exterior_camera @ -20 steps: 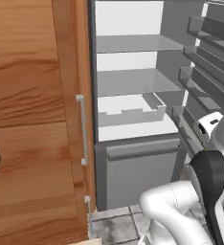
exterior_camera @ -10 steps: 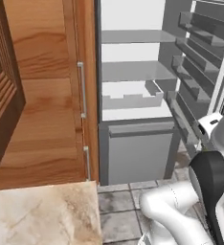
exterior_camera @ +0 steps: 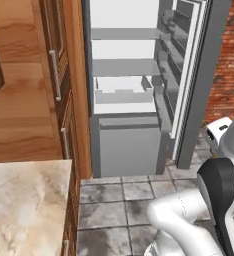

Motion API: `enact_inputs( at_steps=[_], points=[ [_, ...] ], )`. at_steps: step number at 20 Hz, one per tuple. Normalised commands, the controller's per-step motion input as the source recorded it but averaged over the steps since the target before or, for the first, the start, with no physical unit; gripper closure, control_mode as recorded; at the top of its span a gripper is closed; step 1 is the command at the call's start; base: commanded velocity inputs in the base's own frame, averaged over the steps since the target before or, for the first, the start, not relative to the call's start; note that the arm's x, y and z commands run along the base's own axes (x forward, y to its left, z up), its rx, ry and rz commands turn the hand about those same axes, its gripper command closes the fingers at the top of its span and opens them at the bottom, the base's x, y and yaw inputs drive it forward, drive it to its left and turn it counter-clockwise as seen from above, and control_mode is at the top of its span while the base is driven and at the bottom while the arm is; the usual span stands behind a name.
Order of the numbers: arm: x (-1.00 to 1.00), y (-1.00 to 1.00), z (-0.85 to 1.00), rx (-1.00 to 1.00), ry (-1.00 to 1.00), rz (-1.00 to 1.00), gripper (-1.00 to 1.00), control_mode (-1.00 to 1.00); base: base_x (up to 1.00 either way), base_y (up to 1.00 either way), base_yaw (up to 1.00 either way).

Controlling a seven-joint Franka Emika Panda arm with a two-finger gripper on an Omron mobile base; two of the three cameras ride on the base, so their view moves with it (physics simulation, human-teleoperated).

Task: Place the cold items (carrot and squash) from the fridge in one tupperware on the dining counter. Place the warm items (hot dog and kebab skewer) in the stove area in another tupperware.

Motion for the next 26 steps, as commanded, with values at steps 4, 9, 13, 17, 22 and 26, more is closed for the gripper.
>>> enact_inputs(
  at_steps=[4,9,13,17,22,26],
  points=[
    [0.0,0.0,0.0,0.0,0.0,0.0,1.0,1.0,-0.76,-0.68,0.13],
    [0.0,0.0,0.0,0.0,0.0,0.0,1.0,1.0,-0.68,-0.75,0.14],
    [0.0,0.0,0.0,0.0,0.0,0.0,1.0,1.0,-0.61,-0.74,0.15],
    [0.0,0.0,0.0,0.0,0.0,0.0,1.0,1.0,-0.56,-0.69,0.15],
    [0.0,0.0,0.0,0.0,0.0,0.0,1.0,1.0,-0.55,-0.7,0.18],
    [0.0,0.0,0.0,0.0,0.0,0.0,1.0,1.0,-0.6,-0.74,0.18]
  ],
)
